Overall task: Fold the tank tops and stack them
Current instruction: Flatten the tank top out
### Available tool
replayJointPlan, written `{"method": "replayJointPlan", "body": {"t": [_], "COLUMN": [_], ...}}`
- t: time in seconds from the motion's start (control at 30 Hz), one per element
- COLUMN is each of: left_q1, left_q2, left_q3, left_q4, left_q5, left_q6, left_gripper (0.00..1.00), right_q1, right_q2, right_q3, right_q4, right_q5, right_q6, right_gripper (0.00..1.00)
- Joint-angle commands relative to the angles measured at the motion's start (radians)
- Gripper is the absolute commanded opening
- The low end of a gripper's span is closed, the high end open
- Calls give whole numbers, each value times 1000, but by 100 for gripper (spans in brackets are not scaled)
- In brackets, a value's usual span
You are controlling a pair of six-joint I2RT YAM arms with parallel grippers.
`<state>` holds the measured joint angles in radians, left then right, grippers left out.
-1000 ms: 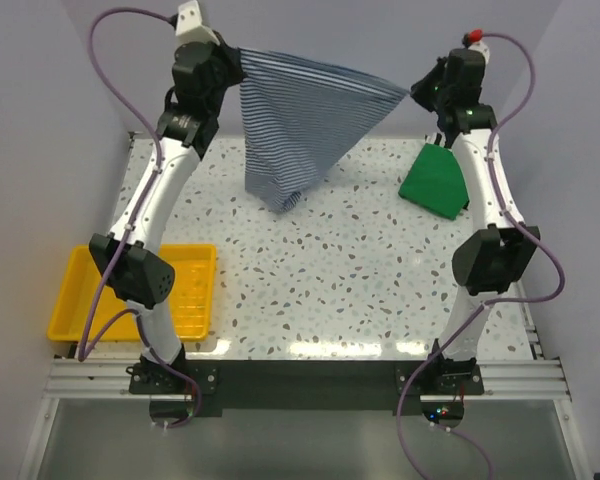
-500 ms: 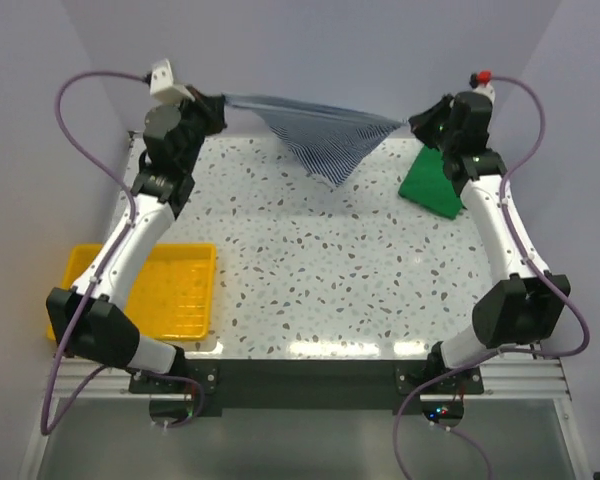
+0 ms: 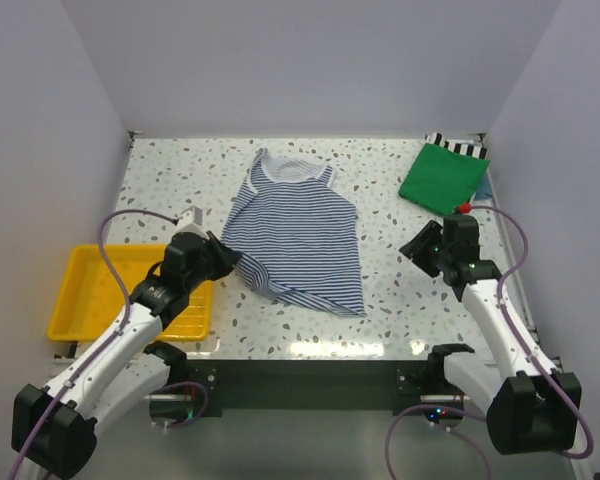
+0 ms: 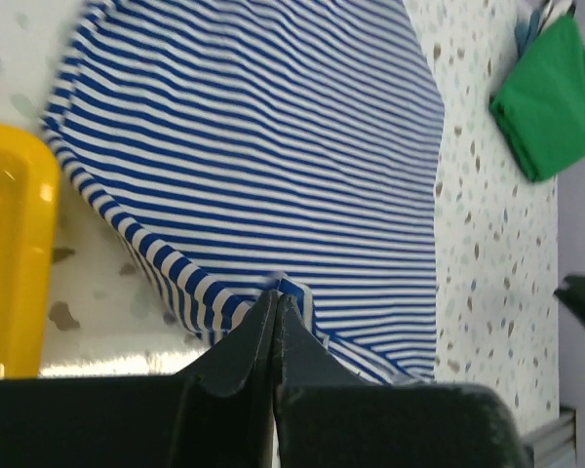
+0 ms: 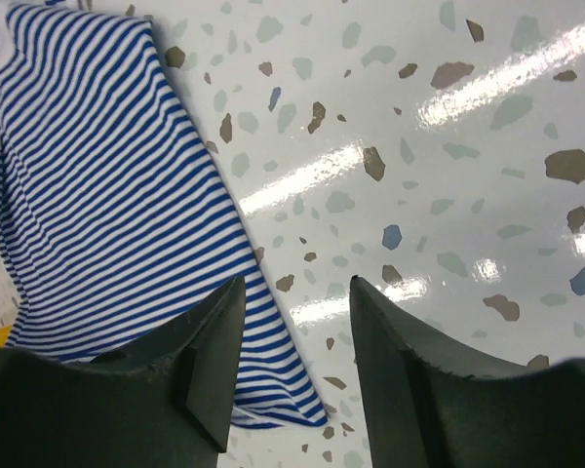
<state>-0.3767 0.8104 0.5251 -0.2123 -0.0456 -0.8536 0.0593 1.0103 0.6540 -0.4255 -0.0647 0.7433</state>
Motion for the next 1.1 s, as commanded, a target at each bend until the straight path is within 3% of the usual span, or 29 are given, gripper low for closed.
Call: {"method": "replayJointPlan", "body": {"t": [0.0, 0.17, 0.27, 0.57, 0.83, 0.93, 0.97, 1.07], "left_q1": [-99, -117, -117, -117, -117, -117, -117, -117], "left_q2": [12, 15, 42, 36, 24, 18, 10, -8], "left_q3": [16, 39, 67, 84, 107, 122, 128, 168], "left_q4": [-116, -163, -199, -240, -271, -288, -298, -332], "left_q5": [9, -57, -66, -73, -82, -89, -92, -111], "left_q6": [8, 25, 36, 53, 62, 67, 70, 82], "left_gripper": [0, 0, 0, 0, 0, 0, 0, 0], "right_q1": [-3, 23, 216, 529, 626, 642, 643, 645], "right_q2": [-64, -16, -38, 17, 140, 172, 172, 131], "right_q3": [-13, 3, -51, -194, -220, -225, -221, -176], "right_q4": [-12, -25, -48, -30, 67, 87, 82, -7], "right_q5": [14, -61, 50, 132, 152, 151, 154, 198], "right_q6": [-35, -67, -18, 139, 205, 222, 223, 219], "right_gripper": [52, 55, 55, 51, 50, 38, 22, 2]}}
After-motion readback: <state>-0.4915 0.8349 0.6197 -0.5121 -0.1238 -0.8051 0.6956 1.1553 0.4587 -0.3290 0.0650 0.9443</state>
